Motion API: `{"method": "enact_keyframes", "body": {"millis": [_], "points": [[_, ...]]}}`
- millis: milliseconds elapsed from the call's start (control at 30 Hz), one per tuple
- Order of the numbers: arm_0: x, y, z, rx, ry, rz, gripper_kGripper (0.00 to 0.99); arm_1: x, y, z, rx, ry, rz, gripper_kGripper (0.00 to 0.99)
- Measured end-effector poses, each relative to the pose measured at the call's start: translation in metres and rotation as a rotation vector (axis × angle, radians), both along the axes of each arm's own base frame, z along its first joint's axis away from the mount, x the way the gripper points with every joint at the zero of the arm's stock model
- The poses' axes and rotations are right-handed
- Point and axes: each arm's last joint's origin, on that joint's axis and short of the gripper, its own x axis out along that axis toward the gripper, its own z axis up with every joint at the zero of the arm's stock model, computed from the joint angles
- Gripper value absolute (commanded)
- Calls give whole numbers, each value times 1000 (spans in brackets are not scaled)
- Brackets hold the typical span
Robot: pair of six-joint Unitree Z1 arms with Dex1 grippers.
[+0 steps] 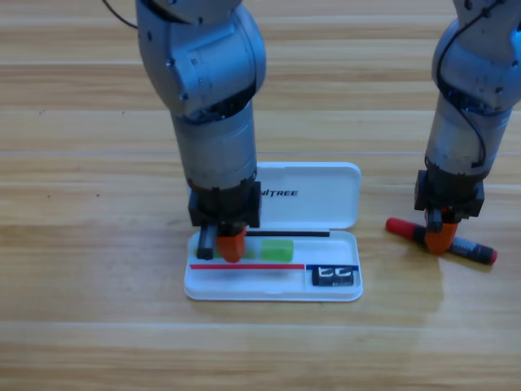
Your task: Clean up eraser and pencils
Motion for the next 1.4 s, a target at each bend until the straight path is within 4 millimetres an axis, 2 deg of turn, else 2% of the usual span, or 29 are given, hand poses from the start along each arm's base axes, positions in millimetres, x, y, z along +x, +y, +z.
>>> {"method": "enact_keyframes", "body": {"millis": [300,667,1100,1200,1400], "points": [[2,-3,-2,-22,1,22,0,0,0,0,1,-1,3,0],[-1,-1,-17,-7,29,26,0,-1,-1,1,-7,9,3,0],[-1,-1,-18,-11,32,25,0,-9,-6,3,-20,27,3,0],[-1,-1,-18,-12,31,25,0,-16,-12,18,-28,37,3,0],[-2,-1,-18,-15,35,29,0,-36,-23,79,37,-22,11,0]]}}
